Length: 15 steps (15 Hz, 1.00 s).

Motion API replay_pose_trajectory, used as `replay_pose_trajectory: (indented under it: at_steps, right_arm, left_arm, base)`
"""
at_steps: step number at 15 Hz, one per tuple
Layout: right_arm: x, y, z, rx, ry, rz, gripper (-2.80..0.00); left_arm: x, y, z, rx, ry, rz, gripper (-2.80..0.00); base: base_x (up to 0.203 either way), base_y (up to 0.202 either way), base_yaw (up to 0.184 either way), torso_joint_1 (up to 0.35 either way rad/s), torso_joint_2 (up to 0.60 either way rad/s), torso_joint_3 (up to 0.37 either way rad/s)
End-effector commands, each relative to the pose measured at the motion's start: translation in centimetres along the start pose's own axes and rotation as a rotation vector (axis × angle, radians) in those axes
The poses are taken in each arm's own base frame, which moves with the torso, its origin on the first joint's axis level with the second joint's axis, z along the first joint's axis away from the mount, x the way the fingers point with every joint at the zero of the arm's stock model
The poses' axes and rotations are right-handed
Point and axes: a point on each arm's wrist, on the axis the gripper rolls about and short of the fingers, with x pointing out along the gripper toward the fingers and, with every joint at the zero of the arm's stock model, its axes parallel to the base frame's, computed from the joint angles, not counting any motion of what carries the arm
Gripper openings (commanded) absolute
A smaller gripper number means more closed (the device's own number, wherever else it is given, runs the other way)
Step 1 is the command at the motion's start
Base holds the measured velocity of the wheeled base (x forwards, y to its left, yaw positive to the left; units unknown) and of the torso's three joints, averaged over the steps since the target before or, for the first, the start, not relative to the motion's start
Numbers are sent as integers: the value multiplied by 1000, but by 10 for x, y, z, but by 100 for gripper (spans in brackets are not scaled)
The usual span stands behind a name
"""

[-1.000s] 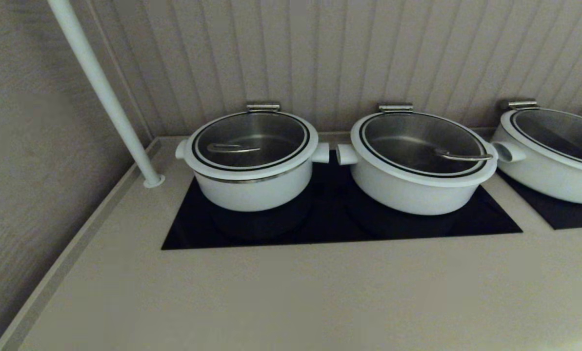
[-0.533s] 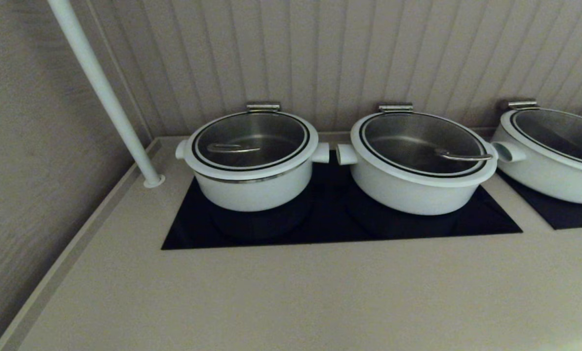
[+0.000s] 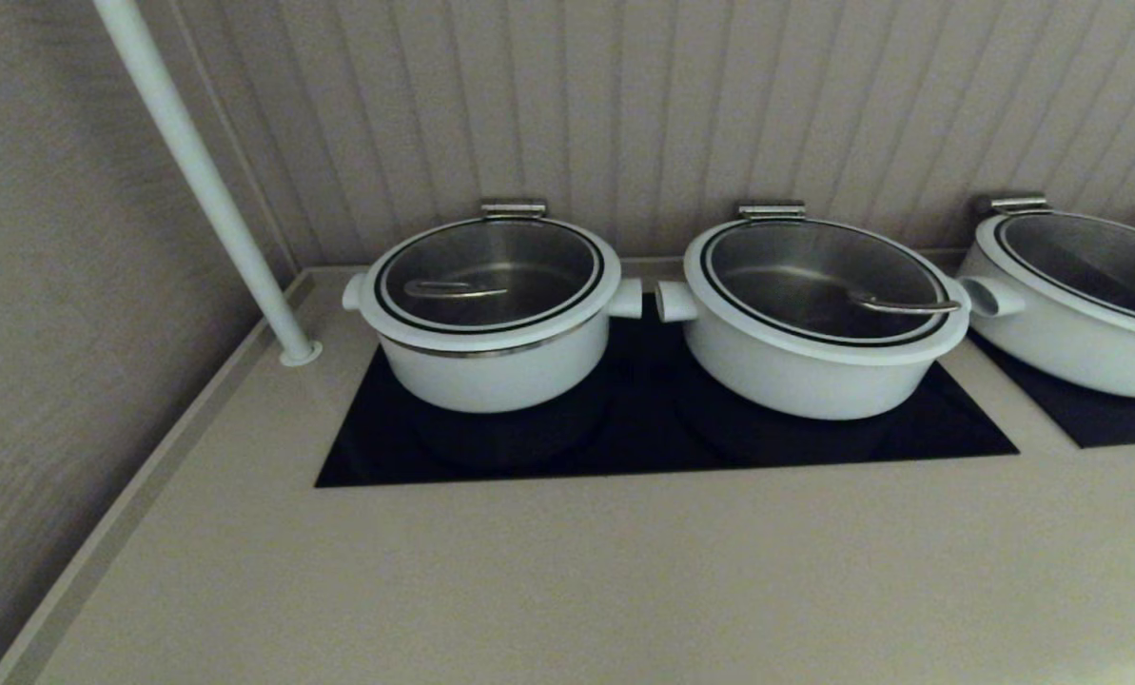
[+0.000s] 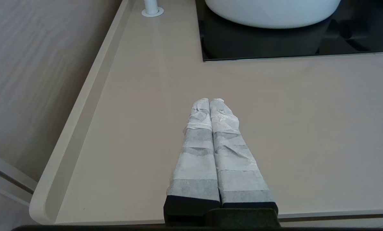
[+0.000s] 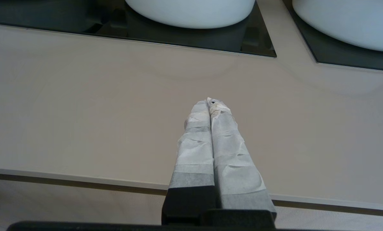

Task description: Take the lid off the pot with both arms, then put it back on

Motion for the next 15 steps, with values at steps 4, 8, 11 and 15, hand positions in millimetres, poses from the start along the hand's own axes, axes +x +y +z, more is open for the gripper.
replay_pose_trajectory:
  at_steps: [4, 8, 11, 15]
  right_arm:
    - [0, 0, 0, -1, 0, 0, -280]
    - [0, 0, 0, -1, -1, 2, -280]
    - [0, 0, 0, -1, -1, 0, -280]
    - [0, 0, 0, -1, -1, 0, -280]
  left_arm:
    - [0, 0, 0, 0, -1, 1, -280]
    - [0, 0, 0, 0, -1, 1, -280]
    - [0, 0, 0, 0, -1, 1, -280]
    - [0, 0, 0, 0, -1, 1, -280]
  base:
    - [0, 0, 0, 0, 0, 0]
    - [0, 0, 0, 0, 0, 0]
    - [0, 0, 0, 0, 0, 0]
    - [0, 0, 0, 0, 0, 0]
